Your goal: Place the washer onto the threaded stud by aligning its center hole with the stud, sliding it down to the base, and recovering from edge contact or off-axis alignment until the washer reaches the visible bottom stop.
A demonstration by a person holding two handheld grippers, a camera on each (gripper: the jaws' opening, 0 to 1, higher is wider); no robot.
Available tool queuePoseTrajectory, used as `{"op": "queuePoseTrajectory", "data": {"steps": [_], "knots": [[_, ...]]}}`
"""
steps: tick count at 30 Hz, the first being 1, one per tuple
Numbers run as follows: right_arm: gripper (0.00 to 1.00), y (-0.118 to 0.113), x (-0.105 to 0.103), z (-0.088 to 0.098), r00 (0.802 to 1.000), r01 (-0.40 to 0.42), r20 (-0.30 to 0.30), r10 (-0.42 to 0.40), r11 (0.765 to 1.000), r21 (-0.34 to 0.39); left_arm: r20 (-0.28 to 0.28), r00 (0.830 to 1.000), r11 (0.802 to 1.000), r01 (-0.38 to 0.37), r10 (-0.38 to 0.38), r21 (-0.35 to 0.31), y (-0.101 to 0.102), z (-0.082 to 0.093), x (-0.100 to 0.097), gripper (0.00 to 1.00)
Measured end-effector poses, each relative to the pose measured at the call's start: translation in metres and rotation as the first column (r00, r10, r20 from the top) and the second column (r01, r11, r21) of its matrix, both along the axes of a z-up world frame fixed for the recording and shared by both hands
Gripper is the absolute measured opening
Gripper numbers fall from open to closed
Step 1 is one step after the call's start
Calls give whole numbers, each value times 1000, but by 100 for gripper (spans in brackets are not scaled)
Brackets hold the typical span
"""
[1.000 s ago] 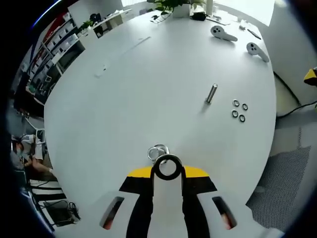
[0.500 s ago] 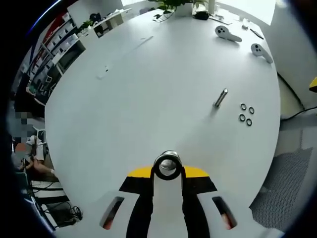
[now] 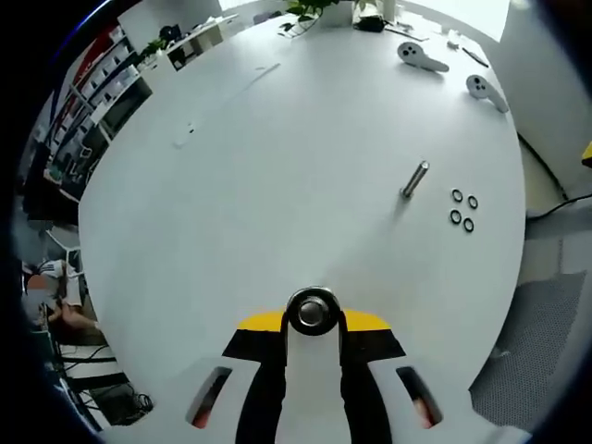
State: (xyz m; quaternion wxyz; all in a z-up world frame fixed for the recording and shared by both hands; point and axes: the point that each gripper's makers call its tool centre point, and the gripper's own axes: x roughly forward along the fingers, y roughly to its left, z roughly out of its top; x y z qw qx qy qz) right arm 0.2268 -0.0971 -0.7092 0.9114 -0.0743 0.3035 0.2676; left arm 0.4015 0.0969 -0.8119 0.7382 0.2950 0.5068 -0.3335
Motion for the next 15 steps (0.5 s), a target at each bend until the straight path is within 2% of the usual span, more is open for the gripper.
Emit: {"op": "queuePoseTrajectory", "data": {"steps": [15], "knots": [[33,-2,0,-1,1000,6,-6,-6,1000,-7,-29,999,1000,-15,15,-1,0,-28,-1,19]]}}
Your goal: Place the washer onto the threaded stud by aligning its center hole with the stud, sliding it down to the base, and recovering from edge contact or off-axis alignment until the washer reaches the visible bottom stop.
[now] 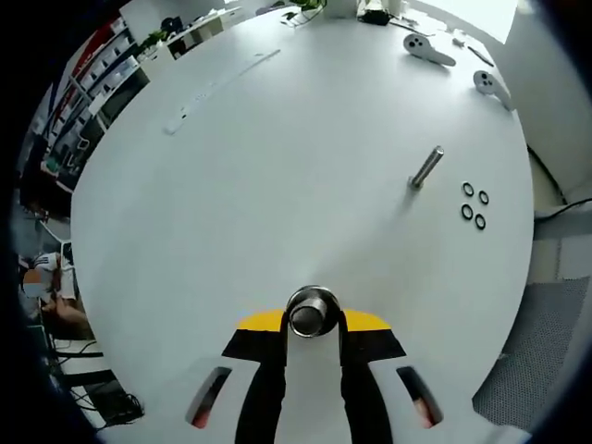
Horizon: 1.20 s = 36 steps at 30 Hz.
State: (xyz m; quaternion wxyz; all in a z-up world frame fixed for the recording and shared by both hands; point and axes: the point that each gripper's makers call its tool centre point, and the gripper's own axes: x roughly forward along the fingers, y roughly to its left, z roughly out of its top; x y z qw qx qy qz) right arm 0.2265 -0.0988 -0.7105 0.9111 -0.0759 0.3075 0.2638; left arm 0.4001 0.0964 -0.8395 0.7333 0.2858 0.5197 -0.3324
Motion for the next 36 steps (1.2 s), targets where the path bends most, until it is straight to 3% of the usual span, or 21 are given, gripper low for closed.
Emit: {"op": "queuePoseTrajectory", "data": {"steps": [9,14,17,23,27,31,36], "knots": [[32,-1,0,-1,1000,2,-5,-2,1000,-5,-12,999,999,-38,37,-26,2,-12,0,20],[32,-1,0,-1,1000,6,-4,-6,1000,-4,-20,999,999,-42,41,-31,5,-9,-2,20],[32,-1,0,-1,1000,3,-6,-3,1000,-3,16,999,997,-51,52,-49,4,0,0,22],[32,0,0,-2,1000,-3,-8,3,1000,0,33,995,992,-92,95,-90,6,14,-2,23],[32,1,-1,-1,1000,-6,-7,6,1000,2,44,984,971,-165,175,-173,3,30,-5,23],[32,3,-2,-2,1000,-15,-10,15,1000,4,74,981,968,-164,181,-190,5,46,-15,22],[32,4,-3,-3,1000,-24,-15,24,1000,4,143,963,941,-181,228,-285,-3,75,-28,22]]}}
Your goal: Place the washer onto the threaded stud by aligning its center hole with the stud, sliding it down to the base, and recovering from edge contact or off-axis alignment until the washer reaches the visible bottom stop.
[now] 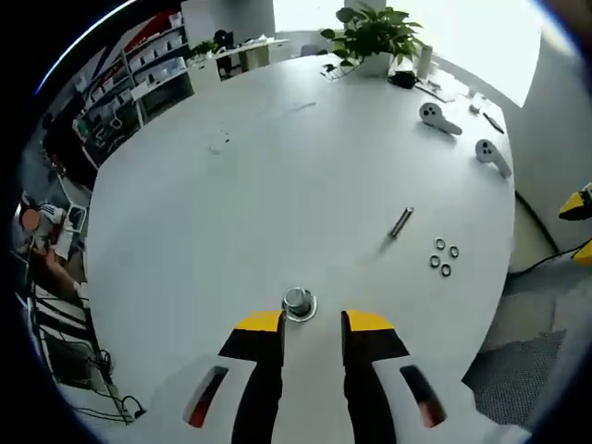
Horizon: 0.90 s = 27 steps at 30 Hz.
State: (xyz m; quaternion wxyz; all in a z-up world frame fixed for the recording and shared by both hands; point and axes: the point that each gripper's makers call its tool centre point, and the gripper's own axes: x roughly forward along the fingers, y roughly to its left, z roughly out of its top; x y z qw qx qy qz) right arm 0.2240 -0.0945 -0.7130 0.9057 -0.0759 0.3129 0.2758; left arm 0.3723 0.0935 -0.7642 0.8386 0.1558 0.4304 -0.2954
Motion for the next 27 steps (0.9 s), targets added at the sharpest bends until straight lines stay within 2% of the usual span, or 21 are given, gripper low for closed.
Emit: {"op": "queuePoseTrajectory", "data": {"steps": [8,12,19,22,24,25,26,27], "knots": [[32,1,0,0,1000,-7,-2,7,1000,4,60,998,999,-15,17,-42,0,21,-37,22],[32,3,-1,-2,1000,-19,-8,19,1000,1,78,995,993,-59,67,-98,4,30,-55,22],[32,5,-2,0,1000,-28,-5,28,1000,13,114,986,983,-103,121,-155,15,44,-78,22],[33,6,-3,1,1000,-31,-3,31,999,16,123,980,975,-131,154,-179,21,49,-86,23],[33,7,-2,2,999,-34,2,34,999,19,120,970,965,-185,210,-188,30,50,-93,23],[33,7,-2,2,999,-35,2,35,999,20,124,962,952,-213,244,-222,34,52,-94,23],[33,8,-2,3,999,-36,2,36,999,23,121,958,944,-223,258,-244,35,53,-97,24],[33,8,-2,3,999,-35,2,35,999,24,123,958,944,-226,261,-241,39,53,-101,24]]}}
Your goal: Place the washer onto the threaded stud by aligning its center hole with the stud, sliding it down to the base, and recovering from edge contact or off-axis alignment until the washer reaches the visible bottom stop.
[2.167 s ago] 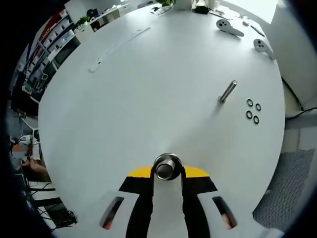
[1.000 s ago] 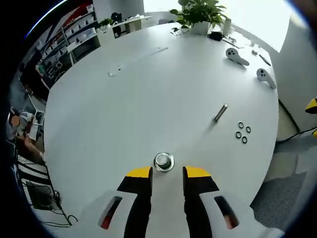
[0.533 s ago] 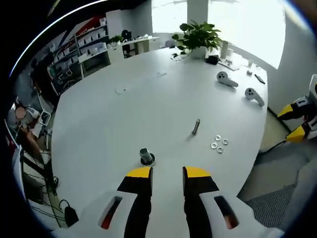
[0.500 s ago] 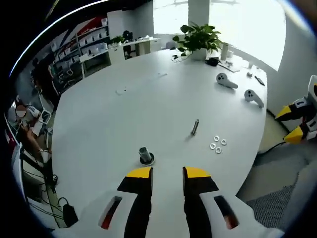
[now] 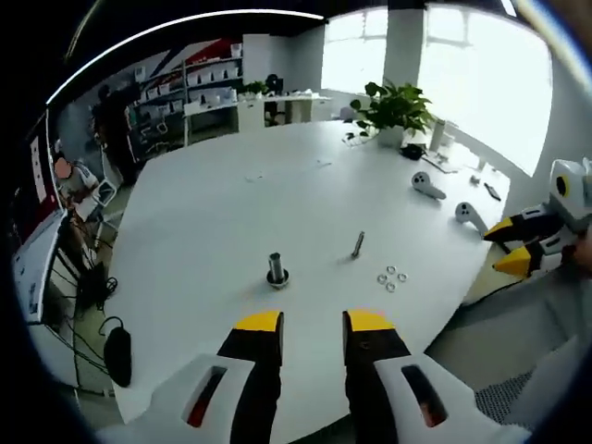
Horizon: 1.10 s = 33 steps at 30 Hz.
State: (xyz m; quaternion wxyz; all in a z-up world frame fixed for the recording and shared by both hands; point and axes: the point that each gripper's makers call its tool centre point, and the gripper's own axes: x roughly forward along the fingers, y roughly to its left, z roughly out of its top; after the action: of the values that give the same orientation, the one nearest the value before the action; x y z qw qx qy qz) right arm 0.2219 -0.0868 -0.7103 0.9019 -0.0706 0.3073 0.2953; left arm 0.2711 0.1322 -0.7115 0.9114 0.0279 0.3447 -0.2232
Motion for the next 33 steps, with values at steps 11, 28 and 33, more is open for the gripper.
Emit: {"op": "queuePoseTrajectory", "data": {"steps": [11,28,33], "knots": [[33,0,-2,-1,1000,-2,-6,2,1000,0,10,1000,1000,-8,8,24,15,4,-26,24],[33,-5,-3,-9,999,11,-32,-13,999,-46,16,998,997,63,-64,45,30,15,-47,25],[33,-9,-3,-15,998,25,-56,-29,997,-70,19,998,998,57,-56,-26,33,16,-46,24]]}}
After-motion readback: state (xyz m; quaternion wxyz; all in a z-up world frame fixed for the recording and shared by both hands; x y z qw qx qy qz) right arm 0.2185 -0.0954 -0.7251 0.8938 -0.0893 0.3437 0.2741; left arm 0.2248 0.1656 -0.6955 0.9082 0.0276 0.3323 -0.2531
